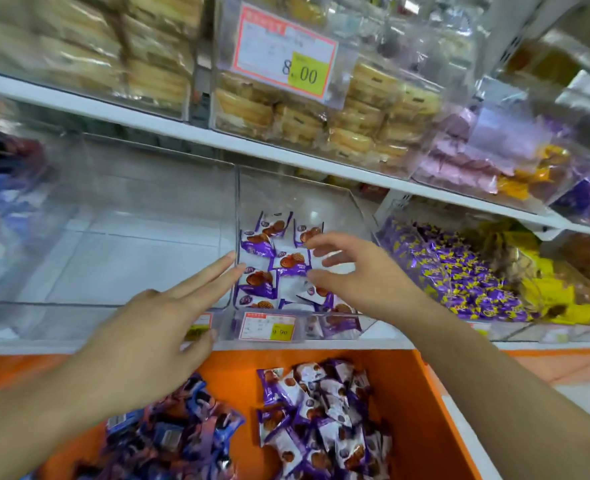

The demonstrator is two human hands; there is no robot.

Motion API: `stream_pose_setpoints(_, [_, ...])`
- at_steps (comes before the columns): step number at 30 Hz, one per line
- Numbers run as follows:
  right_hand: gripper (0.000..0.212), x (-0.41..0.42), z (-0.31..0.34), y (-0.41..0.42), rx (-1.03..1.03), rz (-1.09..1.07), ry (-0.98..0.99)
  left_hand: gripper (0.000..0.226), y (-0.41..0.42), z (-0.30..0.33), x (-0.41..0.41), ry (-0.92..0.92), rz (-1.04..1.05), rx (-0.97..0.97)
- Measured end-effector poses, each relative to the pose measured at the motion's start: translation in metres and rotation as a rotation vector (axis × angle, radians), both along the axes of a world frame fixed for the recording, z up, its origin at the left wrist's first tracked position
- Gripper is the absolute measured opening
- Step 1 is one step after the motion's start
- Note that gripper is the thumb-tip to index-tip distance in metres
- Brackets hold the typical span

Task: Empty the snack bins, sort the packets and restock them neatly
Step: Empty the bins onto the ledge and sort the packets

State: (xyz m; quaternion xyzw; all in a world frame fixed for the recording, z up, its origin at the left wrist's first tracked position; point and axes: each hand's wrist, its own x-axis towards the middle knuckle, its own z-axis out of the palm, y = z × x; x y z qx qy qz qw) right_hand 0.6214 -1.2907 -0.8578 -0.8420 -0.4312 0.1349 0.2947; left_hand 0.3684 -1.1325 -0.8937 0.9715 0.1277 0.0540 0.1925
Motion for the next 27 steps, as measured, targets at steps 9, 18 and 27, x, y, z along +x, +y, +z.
stream_pose_setpoints(9, [0.12,0.025,-0.058,0.09,-0.788,0.224,-0.053,0.089,0.001,-0.005,0.008,0.154,-0.041,-0.004])
stream_pose_setpoints(18, [0.094,0.022,-0.063,0.097,-0.545,0.252,-0.084,0.089,0.0,-0.005,0.011,0.155,-0.039,0.032])
stream_pose_setpoints(27, [0.08,0.012,-0.062,0.086,-0.281,0.178,0.008,0.086,0.001,-0.011,0.011,0.129,-0.036,0.08])
